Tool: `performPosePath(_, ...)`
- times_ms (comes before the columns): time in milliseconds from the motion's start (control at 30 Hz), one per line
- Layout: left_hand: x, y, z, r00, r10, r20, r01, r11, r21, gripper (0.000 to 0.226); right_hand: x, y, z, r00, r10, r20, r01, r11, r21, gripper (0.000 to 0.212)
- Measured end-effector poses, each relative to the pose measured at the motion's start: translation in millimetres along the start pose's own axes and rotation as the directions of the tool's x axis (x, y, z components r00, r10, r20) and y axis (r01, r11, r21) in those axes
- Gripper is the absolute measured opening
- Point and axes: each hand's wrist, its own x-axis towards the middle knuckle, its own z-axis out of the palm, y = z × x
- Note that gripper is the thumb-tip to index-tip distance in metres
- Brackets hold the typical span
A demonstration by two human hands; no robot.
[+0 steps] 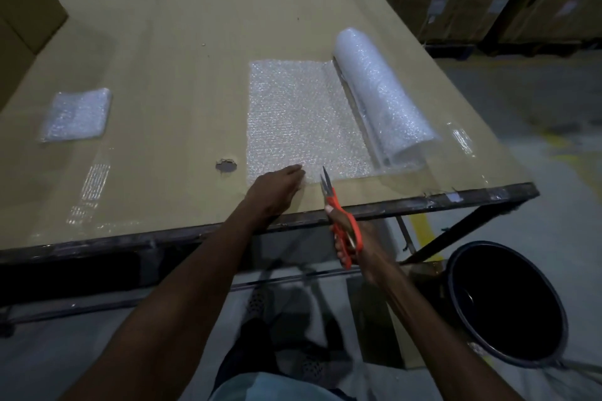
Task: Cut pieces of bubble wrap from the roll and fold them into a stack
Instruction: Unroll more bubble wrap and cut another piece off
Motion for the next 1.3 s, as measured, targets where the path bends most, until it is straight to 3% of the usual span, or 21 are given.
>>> performPosePath(100, -1, 2, -2, 0.999, 0.008, -0.037, -0.007, 0.999, 0.044, 0.027, -7, 8, -3, 0.999, 0.036, -0.001, -0.036, 0.999, -0.016, 0.075)
performPosePath(233, 0, 9, -6, 0.996, -0.059, -0.065, 0.064, 0.995, 0.080, 0.006, -12, 15, -5, 0.998, 0.056, 0.003, -0.056, 0.997, -0.044, 0.079)
performPosePath(467, -6, 12, -5, 0.994, -0.060, -0.087, 0.067, 0.995, 0.070, 0.013, -7, 4, 3, 0.999, 0.047, 0.001, -0.047, 0.999, -0.017, 0.080)
performPosePath(667, 11, 9, -7, 0.946, -0.151, -0.287, 0.130, 0.987, -0.089, 0.029, 7, 2, 10, 0.998, 0.062, -0.013, -0.062, 0.998, -0.001, 0.081)
performPosePath(733, 28, 3, -8, 0.949, -0.215, -0.230, 0.183, 0.971, -0.155, 0.034, 13, 3, 11, 0.996, 0.077, -0.044, -0.077, 0.997, -0.005, 0.078)
performPosePath(800, 44, -10, -3, 0.967, -0.240, -0.085, 0.227, 0.964, -0.136, 0.049, 18, 4, 13, 0.994, 0.079, -0.080, -0.080, 0.997, -0.015, 0.080)
performPosePath(933, 50, -32, 15, 0.959, -0.264, 0.104, 0.269, 0.962, -0.035, 0.069, 26, 6, 13, 0.990, 0.080, -0.118, -0.083, 0.996, -0.016, 0.056)
performPosePath(1300, 43, -32, 23, 0.955, -0.288, 0.071, 0.291, 0.956, -0.033, 0.069, 28, 14, 13, 0.971, 0.076, -0.226, -0.077, 0.997, 0.007, 0.046)
